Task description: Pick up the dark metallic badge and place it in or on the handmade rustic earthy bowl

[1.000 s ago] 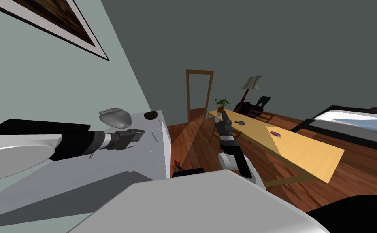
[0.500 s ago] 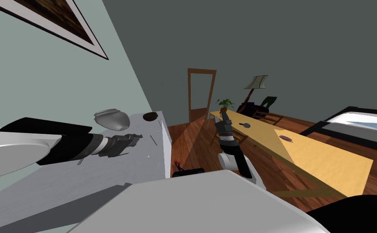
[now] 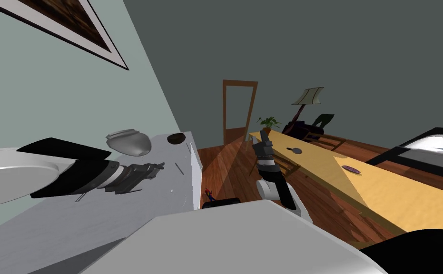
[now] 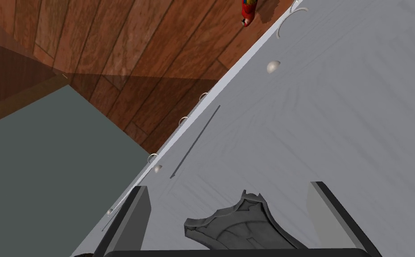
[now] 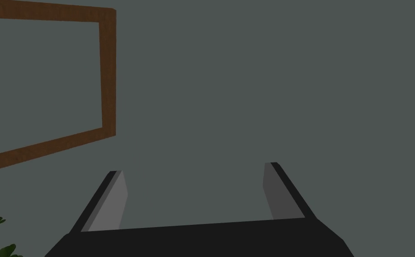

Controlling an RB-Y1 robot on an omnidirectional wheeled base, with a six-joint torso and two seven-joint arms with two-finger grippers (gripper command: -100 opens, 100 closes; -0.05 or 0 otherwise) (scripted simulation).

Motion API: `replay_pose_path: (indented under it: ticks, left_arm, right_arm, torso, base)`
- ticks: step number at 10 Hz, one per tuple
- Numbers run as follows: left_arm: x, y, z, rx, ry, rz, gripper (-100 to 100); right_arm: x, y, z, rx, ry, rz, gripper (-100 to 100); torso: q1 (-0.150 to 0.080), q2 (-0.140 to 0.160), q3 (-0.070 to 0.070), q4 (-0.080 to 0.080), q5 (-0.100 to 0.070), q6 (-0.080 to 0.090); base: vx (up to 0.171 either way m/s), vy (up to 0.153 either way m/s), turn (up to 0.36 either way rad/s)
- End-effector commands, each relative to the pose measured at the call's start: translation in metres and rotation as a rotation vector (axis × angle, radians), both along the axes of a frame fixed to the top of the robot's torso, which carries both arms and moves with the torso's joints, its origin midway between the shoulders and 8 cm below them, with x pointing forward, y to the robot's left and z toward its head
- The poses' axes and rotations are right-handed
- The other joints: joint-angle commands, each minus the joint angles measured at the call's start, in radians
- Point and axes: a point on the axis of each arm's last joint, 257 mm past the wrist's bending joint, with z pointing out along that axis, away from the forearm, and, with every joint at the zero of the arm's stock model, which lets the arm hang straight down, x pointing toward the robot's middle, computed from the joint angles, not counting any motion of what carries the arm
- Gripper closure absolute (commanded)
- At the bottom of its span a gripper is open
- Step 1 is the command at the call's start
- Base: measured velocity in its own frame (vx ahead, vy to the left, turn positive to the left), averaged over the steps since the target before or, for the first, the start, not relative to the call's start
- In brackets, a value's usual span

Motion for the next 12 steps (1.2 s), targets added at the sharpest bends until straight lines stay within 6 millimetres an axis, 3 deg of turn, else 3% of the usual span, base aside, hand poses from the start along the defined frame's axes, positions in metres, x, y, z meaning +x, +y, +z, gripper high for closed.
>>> replay_pose_path:
  ticks: [1,12]
  left_arm:
    - [-0.011,0.004,-0.003,0.018,0.044,-0.003,-100]
    - [-0.078,0.032,-0.018,0.121,0.325,-0.028,-100]
  right_arm:
    - [0.000,0.000,0.000,0.000,0.000,0.000,0]
    - [0.000,0.000,0.000,0.000,0.000,0.000,0]
  torso:
    - [0.000,0.000,0.000,0.000,0.000,0.000]
    - [0.000,0.004,0.002,0.001,0.000,0.000]
  base:
    - [0.113,-0.008,0.044]
    - [0.083,-0.002,0.036]
